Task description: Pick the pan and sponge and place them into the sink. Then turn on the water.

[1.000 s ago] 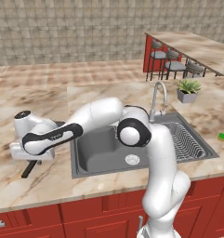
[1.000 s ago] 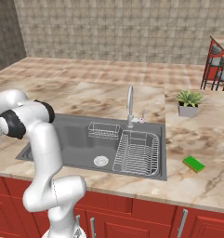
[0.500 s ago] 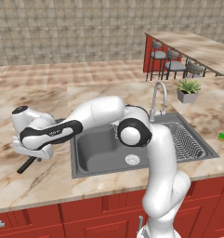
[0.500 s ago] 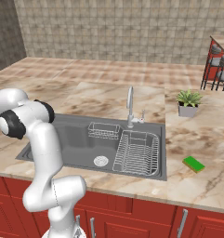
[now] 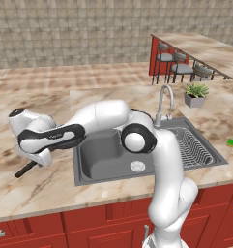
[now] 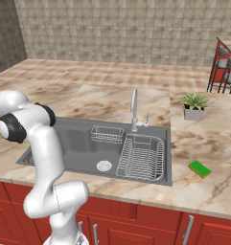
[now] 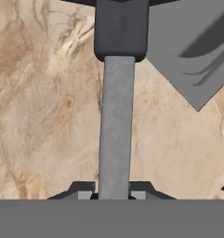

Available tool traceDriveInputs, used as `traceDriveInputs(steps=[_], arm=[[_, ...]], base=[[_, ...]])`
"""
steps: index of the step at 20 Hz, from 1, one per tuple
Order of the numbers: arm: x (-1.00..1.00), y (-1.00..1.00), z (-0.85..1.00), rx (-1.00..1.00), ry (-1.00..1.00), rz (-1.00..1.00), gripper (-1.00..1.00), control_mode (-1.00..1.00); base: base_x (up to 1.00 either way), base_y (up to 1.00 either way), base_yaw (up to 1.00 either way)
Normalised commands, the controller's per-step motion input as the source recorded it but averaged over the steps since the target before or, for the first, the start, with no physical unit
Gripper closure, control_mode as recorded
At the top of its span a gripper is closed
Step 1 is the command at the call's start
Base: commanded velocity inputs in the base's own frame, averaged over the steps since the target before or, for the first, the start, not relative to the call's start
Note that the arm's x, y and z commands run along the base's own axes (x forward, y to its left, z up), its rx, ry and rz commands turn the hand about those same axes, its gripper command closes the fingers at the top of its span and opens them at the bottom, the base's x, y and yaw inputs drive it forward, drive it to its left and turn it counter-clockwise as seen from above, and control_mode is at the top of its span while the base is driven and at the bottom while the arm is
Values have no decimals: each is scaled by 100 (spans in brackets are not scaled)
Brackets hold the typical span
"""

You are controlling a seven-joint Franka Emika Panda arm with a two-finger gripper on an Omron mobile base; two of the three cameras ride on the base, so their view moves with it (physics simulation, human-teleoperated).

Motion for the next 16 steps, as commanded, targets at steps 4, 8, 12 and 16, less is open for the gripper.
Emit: traceDriveInputs(steps=[4,8,12,16], arm=[[0,-5,3,-10,-3,-18,100,-100],[0,-5,1,-10,-4,-18,100,-100],[5,0,2,-6,-10,-16,100,-100],[8,-8,10,-4,-5,-15,100,-100]], base=[[0,0,0],[0,0,0],[0,0,0],[0,0,0]])
